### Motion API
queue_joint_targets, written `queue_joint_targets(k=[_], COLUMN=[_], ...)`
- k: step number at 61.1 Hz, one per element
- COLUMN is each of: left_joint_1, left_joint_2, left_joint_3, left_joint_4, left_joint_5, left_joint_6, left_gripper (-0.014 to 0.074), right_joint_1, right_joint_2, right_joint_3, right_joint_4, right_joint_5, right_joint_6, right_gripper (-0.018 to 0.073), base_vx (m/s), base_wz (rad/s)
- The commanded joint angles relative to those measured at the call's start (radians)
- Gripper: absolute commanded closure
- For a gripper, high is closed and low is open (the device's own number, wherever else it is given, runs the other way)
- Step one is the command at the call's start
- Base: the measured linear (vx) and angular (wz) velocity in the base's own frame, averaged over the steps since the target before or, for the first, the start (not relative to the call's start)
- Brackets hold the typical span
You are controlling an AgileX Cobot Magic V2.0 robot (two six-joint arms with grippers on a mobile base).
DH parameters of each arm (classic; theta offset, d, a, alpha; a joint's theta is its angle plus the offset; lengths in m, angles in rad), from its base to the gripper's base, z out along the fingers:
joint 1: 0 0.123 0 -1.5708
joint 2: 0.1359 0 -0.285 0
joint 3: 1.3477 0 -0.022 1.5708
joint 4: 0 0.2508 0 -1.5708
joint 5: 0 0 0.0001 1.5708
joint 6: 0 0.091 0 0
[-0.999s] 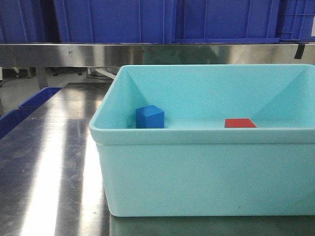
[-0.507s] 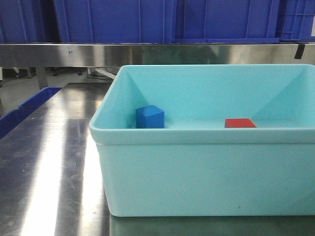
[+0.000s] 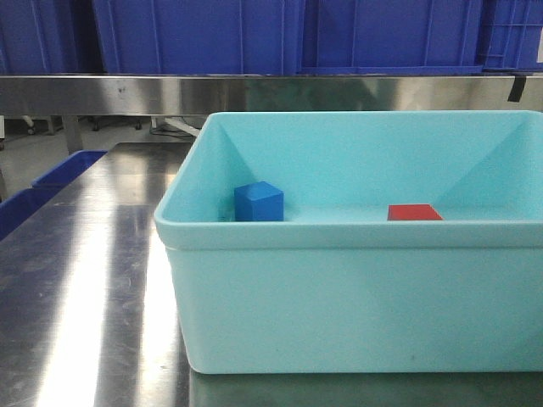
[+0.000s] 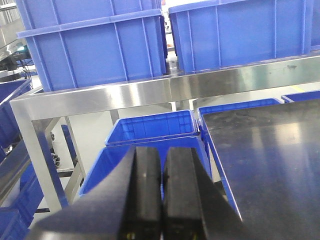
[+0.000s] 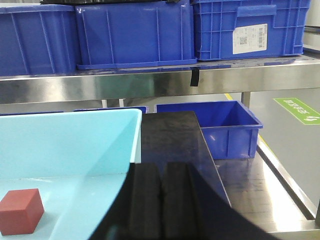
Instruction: Pick red cube and place on left shelf
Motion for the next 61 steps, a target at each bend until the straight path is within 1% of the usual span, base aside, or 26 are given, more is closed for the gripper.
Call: queue_joint_targets(k=[1, 8, 20, 24, 30, 38, 53, 61], left_joint_1=[-0.005, -0.005, -0.005, -0.005, -0.005, -0.005, -0.005, -0.005], left_joint_2=[0.007, 0.007, 0.007, 0.007, 0.007, 0.007, 0.007, 0.007], left_joint_3=[0.022, 0.022, 0.022, 0.022, 0.022, 0.022, 0.022, 0.022], left_joint_4=[-0.005, -0.005, -0.005, -0.005, -0.005, -0.005, -0.005, -0.005], left_joint_5=[-0.090, -0.090, -0.090, -0.090, -0.090, -0.090, -0.090, -0.090], left_joint_6=[0.001, 0.001, 0.001, 0.001, 0.001, 0.001, 0.001, 0.001], left_gripper=[0.0491, 0.0491, 0.0491, 0.0491, 0.0491, 0.0491, 0.0491, 0.0491], right_joint_1=[-0.003, -0.003, -0.003, -0.003, -0.003, -0.003, 0.000, 0.002], right_joint_2=[-0.019, -0.019, -0.008, 0.023, 0.106, 0.255, 0.502, 0.662], right_joint_3=[-0.025, -0.025, -0.026, -0.033, -0.076, -0.178, -0.398, -0.555], right_joint_4=[-0.013, -0.013, -0.013, -0.012, -0.006, -0.006, -0.005, -0.002], right_joint_5=[-0.122, -0.153, -0.150, -0.145, -0.107, -0.024, -0.083, -0.024], right_joint_6=[-0.008, -0.008, -0.008, -0.006, 0.036, 0.048, 0.049, 0.057], right_gripper=[0.0503, 0.0503, 0.0503, 0.0503, 0.0503, 0.0503, 0.0503, 0.0500], base_vx=[0.00, 0.00, 0.00, 0.00, 0.02, 0.00, -0.01, 0.00], base_wz=[0.00, 0.00, 0.00, 0.00, 0.11, 0.00, -0.05, 0.00])
